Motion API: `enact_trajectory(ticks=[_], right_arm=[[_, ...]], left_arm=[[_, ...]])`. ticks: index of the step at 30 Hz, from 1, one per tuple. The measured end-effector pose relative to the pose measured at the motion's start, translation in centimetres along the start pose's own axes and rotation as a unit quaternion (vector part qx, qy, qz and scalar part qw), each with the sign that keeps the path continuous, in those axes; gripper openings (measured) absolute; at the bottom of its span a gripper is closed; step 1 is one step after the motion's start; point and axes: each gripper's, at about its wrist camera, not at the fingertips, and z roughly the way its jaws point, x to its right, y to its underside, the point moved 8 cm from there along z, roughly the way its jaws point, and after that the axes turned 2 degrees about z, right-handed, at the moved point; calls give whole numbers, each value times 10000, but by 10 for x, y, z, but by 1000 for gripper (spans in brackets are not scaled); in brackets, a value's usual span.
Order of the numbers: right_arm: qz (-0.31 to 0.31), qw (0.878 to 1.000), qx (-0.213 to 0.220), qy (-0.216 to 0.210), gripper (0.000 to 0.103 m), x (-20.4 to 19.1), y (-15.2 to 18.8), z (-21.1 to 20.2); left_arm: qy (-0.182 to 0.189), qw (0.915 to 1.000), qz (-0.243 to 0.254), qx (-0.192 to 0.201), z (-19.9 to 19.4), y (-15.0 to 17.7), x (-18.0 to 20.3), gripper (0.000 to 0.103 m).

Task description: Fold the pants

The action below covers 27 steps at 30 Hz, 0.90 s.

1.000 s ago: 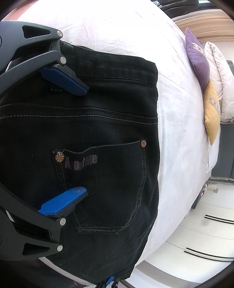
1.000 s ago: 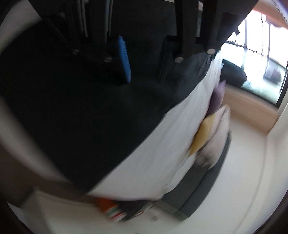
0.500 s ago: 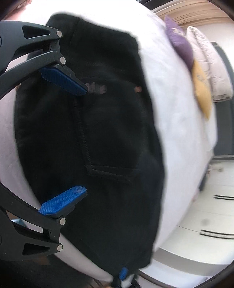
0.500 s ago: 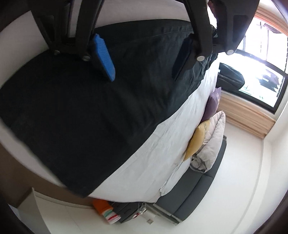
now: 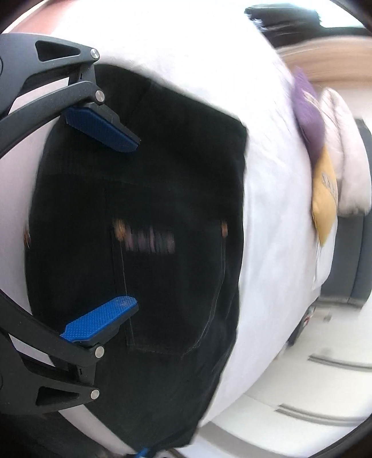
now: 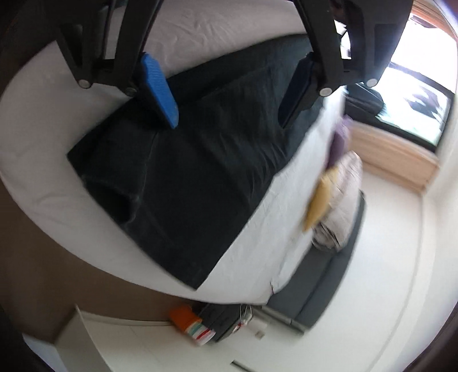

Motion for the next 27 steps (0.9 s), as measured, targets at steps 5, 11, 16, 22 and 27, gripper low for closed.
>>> enact_trajectory(ticks=[5, 11, 16, 22, 27], right_arm=[[-501, 9983, 154, -264, 85, -19, -4, -18], [475, 9979, 426, 78, 69, 49, -16, -38], [580, 9946, 812, 279, 82, 56, -16, -83], [909, 9950, 302, -269, 82, 54, 12, -66], [1518, 9872, 212, -452, 83, 78, 12, -50]], left_arm=[[136, 9998, 10, 134, -6, 0, 3, 100], [49, 10000, -4, 73, -5, -7, 15, 100], [129, 9986, 314, 407, -33, -23, 60, 100], [901, 9914, 909, 267, -23, -40, 159, 100], [1372, 9802, 1418, 128, -20, -39, 246, 100]])
